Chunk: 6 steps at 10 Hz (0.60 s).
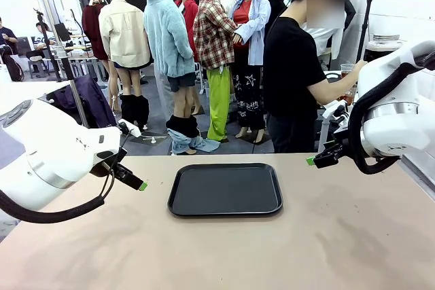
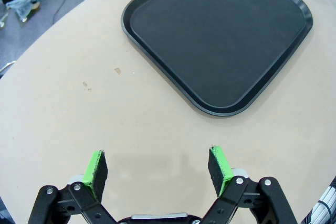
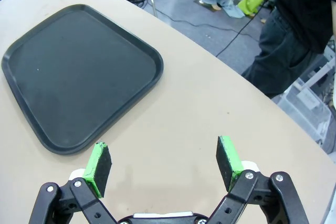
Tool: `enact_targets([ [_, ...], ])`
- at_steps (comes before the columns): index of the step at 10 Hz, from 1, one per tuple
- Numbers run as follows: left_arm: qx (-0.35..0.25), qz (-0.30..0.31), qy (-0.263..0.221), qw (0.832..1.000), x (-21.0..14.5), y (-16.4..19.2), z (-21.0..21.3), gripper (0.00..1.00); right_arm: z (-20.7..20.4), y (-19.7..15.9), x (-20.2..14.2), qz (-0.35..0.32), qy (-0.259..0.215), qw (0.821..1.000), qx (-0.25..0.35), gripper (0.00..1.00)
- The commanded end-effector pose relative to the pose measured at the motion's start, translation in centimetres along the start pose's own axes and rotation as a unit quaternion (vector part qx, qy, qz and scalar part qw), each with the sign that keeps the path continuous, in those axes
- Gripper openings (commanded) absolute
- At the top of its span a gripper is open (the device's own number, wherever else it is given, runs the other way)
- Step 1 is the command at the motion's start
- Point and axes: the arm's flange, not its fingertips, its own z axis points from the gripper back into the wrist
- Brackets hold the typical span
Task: Pour the drink into the iced cup.
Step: Open the gripper to release the iced cup you were holding.
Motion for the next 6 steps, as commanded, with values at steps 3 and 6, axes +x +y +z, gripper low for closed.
enact_targets([
  [3,0.005,-0.004,-0.002,1.0,-0.02,-0.03,0.09,1.0,-0.09,-0.2,0.27,0.0,-0.002,1.0,-0.002,1.0],
  [6,0.005,-0.004,-0.002,1.0,-0.02,-0.03,0.09,1.0,-0.09,-0.2,0.27,0.0,-0.002,1.0,-0.002,1.0],
])
